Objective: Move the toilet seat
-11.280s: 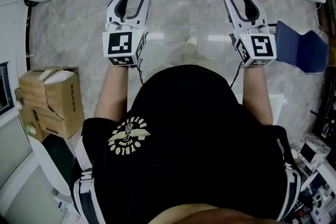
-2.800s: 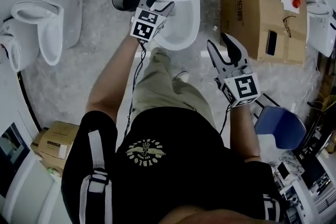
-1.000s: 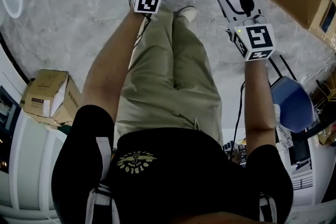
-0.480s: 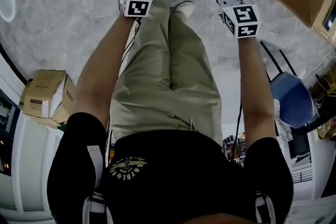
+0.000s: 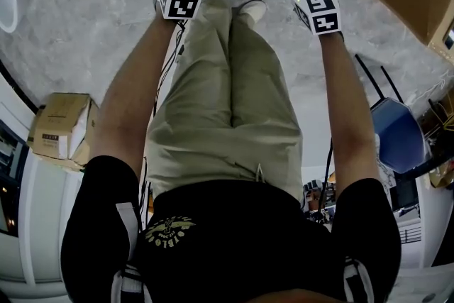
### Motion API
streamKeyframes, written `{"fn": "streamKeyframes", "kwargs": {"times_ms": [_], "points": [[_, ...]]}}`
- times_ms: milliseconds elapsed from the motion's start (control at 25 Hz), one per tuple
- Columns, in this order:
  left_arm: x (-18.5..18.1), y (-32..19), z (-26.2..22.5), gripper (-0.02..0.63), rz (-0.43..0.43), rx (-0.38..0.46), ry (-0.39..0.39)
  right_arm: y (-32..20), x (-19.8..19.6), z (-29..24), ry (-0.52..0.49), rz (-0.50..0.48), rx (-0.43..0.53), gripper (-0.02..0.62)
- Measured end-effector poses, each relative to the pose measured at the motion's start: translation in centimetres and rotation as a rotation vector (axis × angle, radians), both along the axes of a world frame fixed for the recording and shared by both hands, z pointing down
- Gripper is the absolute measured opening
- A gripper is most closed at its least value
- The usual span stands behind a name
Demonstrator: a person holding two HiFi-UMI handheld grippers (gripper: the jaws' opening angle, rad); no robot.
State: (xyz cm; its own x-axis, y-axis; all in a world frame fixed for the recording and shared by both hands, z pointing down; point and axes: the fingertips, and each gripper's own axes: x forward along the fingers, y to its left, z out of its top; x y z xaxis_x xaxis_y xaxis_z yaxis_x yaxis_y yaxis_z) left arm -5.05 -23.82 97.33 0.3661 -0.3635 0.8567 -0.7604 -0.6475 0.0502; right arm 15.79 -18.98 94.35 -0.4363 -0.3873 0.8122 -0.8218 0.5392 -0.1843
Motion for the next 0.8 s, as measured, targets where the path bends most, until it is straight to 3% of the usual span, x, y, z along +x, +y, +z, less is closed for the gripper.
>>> {"fn": "streamKeyframes", "kwargs": {"times_ms": [360,560,800], "points": [[0.8,-2.1,0.5,0.161,0.074,0.039,0.007,-2.1,-0.6,3.6,0.042,0.008,-0.005,0.183],[0.5,-2.1,0.6,0.161,0.124,0.036,-0.011,-3.3,-0.2,3.0,0.04,0.087,-0.027,0.175],[0.9,-2.2,-0.1,0.161,0.137,0.003,-0.01,-3.4,-0.3,1.2,0.026,0.103,-0.05,0.176]]}}
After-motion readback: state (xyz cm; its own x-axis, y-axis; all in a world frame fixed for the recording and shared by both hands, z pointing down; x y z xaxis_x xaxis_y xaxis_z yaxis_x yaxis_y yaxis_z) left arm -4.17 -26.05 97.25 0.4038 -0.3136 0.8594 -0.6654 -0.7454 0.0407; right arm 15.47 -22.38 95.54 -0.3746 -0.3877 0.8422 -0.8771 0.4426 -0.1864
